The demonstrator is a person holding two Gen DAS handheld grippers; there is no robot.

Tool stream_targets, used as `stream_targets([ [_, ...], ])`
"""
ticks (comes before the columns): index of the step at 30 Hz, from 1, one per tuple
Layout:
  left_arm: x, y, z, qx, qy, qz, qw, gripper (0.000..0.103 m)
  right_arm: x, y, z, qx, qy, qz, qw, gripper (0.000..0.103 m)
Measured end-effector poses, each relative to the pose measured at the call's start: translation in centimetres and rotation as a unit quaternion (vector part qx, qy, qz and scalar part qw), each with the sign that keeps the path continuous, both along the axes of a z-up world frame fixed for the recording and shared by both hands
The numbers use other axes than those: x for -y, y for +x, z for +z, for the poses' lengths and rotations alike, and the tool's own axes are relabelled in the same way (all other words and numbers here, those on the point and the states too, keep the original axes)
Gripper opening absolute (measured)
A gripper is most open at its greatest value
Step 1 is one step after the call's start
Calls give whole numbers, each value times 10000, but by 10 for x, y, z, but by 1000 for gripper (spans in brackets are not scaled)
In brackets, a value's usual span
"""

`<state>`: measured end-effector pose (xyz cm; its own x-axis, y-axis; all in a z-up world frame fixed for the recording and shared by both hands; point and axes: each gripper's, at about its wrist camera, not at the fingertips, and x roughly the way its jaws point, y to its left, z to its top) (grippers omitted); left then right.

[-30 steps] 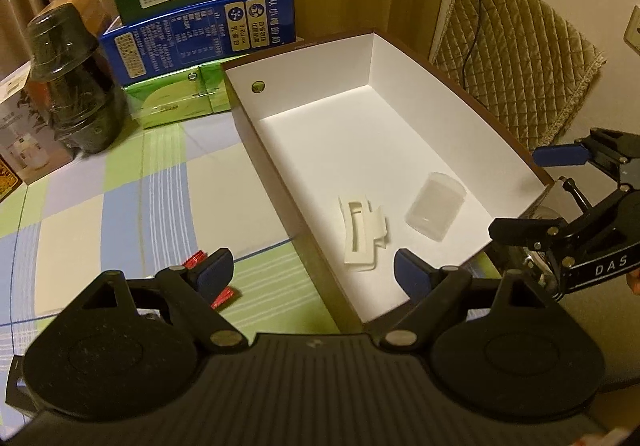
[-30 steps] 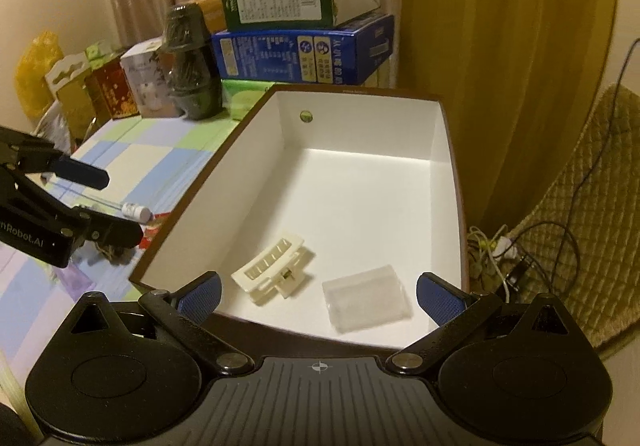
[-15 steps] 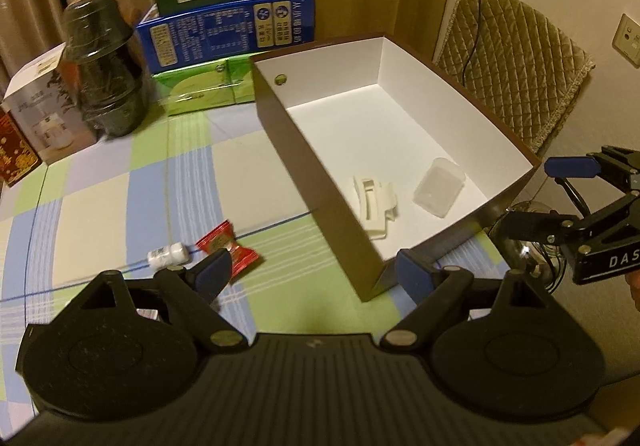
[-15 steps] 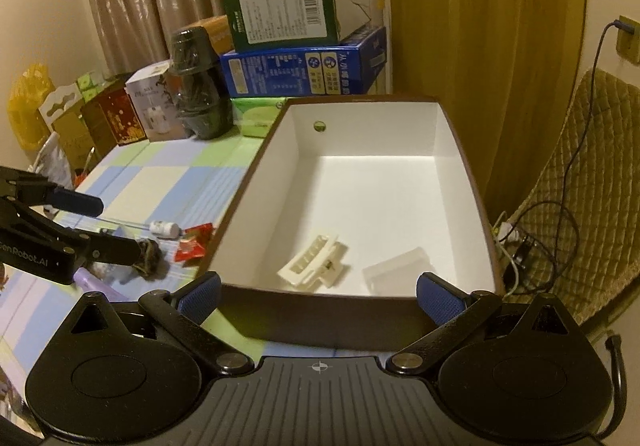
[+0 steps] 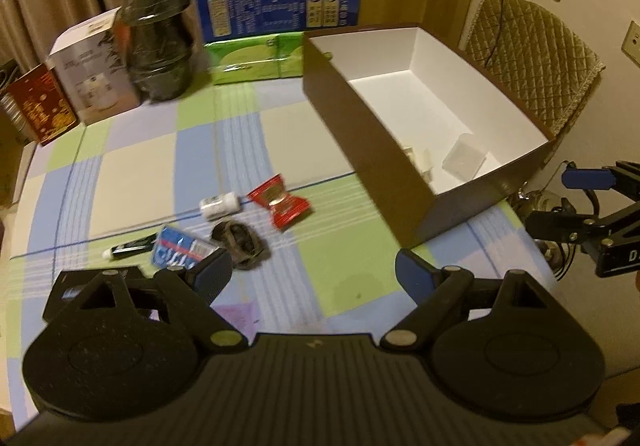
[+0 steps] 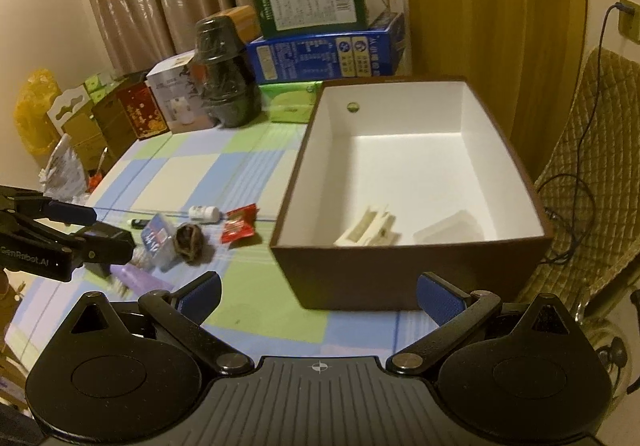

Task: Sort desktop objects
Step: 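Withdraw both tools from the box back toward the remaining objects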

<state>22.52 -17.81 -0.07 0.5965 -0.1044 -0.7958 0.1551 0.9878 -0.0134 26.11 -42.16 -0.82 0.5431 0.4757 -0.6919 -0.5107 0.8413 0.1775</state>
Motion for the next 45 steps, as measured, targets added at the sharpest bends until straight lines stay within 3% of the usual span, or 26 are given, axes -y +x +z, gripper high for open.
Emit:
stream_targets([
  [22,-80,-44,-5,-103,-3,773,9970,86,-71,-29,-24,-344,-38,539,9979,101],
  [45,-163,-78,-29,-396,160,1774,9832,86,-161,-36,-60,-578,-55,1247,9905,101],
])
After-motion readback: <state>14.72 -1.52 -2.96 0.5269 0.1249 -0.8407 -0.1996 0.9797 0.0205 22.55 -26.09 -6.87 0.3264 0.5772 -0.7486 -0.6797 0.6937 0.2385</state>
